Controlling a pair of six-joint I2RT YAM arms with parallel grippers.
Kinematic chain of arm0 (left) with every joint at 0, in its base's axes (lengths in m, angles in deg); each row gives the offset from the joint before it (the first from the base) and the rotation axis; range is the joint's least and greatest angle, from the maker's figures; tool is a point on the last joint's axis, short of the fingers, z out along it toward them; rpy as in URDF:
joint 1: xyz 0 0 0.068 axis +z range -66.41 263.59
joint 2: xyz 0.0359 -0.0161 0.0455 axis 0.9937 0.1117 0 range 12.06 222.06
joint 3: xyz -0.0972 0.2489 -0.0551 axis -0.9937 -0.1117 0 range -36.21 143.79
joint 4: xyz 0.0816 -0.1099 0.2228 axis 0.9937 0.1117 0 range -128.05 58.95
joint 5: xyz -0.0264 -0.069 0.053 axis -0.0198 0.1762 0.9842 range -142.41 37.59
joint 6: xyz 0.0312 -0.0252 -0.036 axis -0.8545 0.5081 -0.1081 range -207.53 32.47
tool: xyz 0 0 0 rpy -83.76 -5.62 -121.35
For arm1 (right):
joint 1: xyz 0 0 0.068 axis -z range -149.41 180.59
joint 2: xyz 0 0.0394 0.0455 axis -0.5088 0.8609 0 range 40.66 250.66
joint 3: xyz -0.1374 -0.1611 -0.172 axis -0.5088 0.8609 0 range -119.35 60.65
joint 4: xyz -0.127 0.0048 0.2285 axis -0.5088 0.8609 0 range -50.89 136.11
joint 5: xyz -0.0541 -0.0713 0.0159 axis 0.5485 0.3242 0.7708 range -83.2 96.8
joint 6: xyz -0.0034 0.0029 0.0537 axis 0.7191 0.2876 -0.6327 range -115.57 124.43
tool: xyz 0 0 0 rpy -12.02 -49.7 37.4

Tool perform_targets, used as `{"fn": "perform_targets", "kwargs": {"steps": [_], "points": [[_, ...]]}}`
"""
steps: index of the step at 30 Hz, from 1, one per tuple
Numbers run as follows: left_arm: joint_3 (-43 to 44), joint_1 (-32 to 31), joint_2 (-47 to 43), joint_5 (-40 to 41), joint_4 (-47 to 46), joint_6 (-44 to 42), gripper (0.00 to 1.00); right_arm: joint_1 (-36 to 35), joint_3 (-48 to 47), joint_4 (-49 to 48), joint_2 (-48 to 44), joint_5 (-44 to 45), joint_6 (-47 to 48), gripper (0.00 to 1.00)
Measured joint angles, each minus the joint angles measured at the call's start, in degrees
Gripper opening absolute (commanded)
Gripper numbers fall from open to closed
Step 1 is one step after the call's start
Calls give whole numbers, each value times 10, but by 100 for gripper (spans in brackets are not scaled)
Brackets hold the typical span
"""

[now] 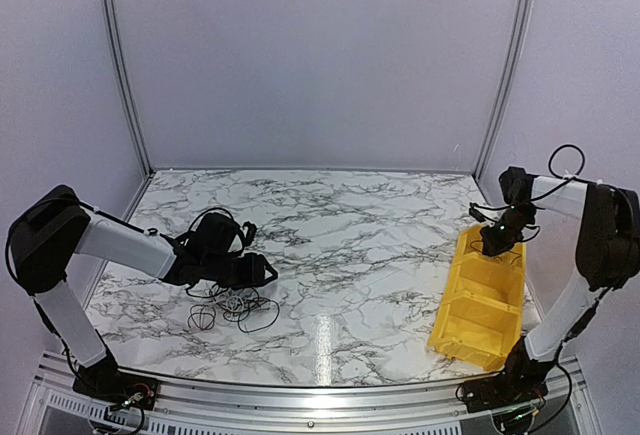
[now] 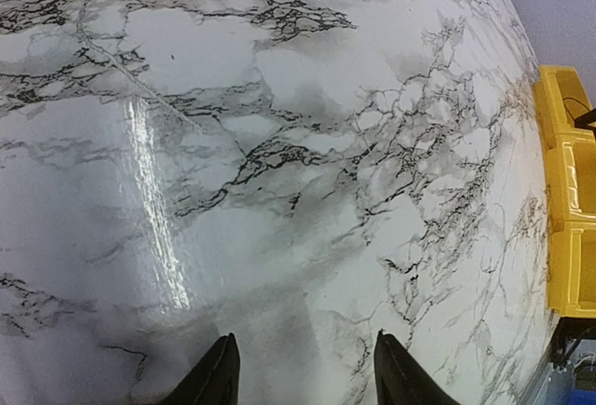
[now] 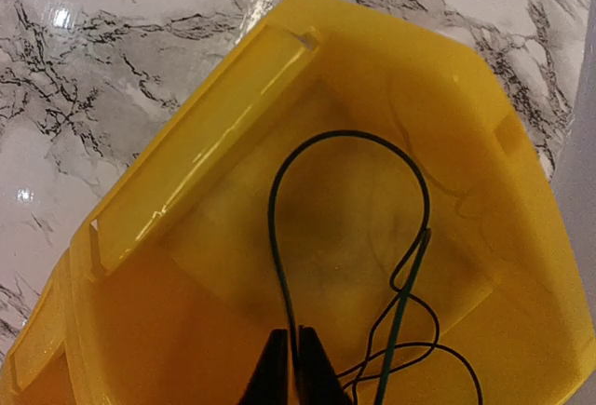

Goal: Untangle the cables

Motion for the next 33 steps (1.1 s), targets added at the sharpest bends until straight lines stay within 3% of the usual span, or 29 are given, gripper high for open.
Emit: {"fn": "perform_targets", "kwargs": {"steps": [3,7,8,9,10,15,21,27,33], "points": [[0,0,-5,0,1,-1,52,0,-2,12,-11,1,3,30],[-1,0,-40,0,2,-7,57,0,-25,37,-66,-16,15,36],[-1,0,-52,0,2,-10,71,0,-34,42,-86,-25,21,36],[-1,0,-65,0,3,-14,95,0,-43,45,-108,-38,24,36],[-1,0,-78,0,5,-20,98,-1,-48,47,-121,-47,28,37],[13,0,-131,6,49,-62,99,-33,-62,59,-163,-103,47,37],[64,0,-159,75,162,-144,99,-146,-63,27,-154,-179,57,37],[33,-3,-263,153,207,-204,99,-258,-104,-66,-70,-244,45,35],[-14,7,-333,324,220,-205,99,-389,-156,-157,62,-268,23,35]]}}
